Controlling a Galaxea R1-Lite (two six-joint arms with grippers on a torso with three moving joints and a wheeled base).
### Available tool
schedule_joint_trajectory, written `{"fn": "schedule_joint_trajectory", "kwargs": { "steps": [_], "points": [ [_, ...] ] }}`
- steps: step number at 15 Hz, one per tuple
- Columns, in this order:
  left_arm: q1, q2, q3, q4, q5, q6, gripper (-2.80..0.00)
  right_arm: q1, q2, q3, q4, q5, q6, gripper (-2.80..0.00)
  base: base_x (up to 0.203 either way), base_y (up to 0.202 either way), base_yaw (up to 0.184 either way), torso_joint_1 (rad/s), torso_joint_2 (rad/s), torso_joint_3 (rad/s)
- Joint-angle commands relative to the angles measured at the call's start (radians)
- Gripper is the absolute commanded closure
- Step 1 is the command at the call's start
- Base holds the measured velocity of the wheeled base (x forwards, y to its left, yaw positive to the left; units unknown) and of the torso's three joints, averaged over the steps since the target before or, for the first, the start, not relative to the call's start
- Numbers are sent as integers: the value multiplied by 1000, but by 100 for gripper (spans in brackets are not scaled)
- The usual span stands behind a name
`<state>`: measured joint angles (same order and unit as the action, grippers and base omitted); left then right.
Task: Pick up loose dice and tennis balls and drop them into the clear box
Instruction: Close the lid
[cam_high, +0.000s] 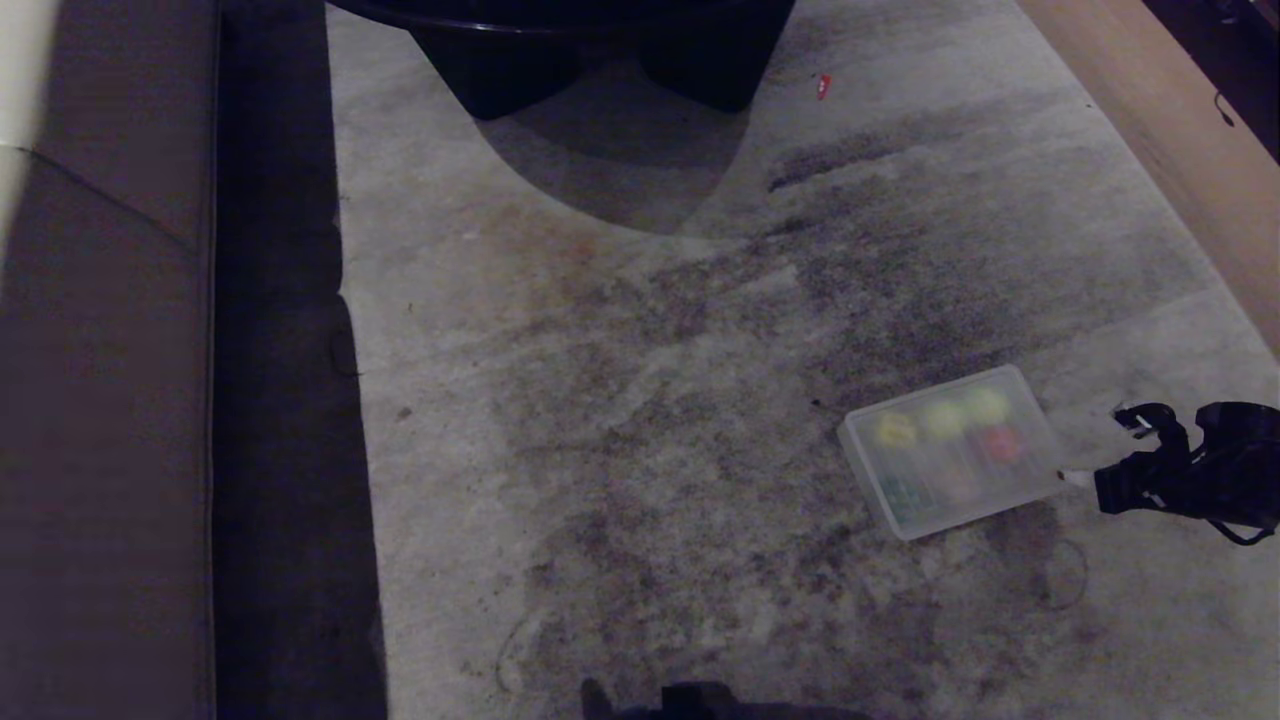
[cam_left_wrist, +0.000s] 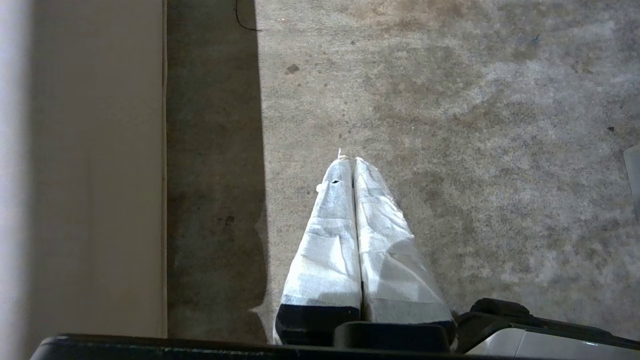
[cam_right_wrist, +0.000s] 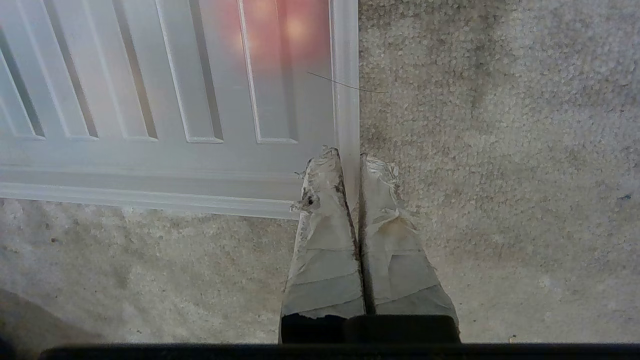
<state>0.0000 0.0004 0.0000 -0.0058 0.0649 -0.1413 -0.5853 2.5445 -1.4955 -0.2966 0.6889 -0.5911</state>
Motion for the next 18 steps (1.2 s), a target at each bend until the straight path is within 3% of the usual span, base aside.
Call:
{"fn": "schedule_joint_trajectory", "kwargs": {
  "steps": [1,4,5,18],
  "points": [
    [0,0,0,0,1,-1,0,-1,-4,-2,-3,6,-4,0,0,0,0,0,0,0],
    [0,0,0,0,1,-1,0,-4,-4,4,2,-1,-2,0,0,0,0,0,0,0],
    [0,-2,0,0,1,-1,0,-8,-4,7,1,-3,-22,-280,0,0,0,0,0,0],
    [0,-1,0,0,1,-1,0,-26,-69,38,17,-39,-82,-280,0,0,0,0,0,0]
  ]
}}
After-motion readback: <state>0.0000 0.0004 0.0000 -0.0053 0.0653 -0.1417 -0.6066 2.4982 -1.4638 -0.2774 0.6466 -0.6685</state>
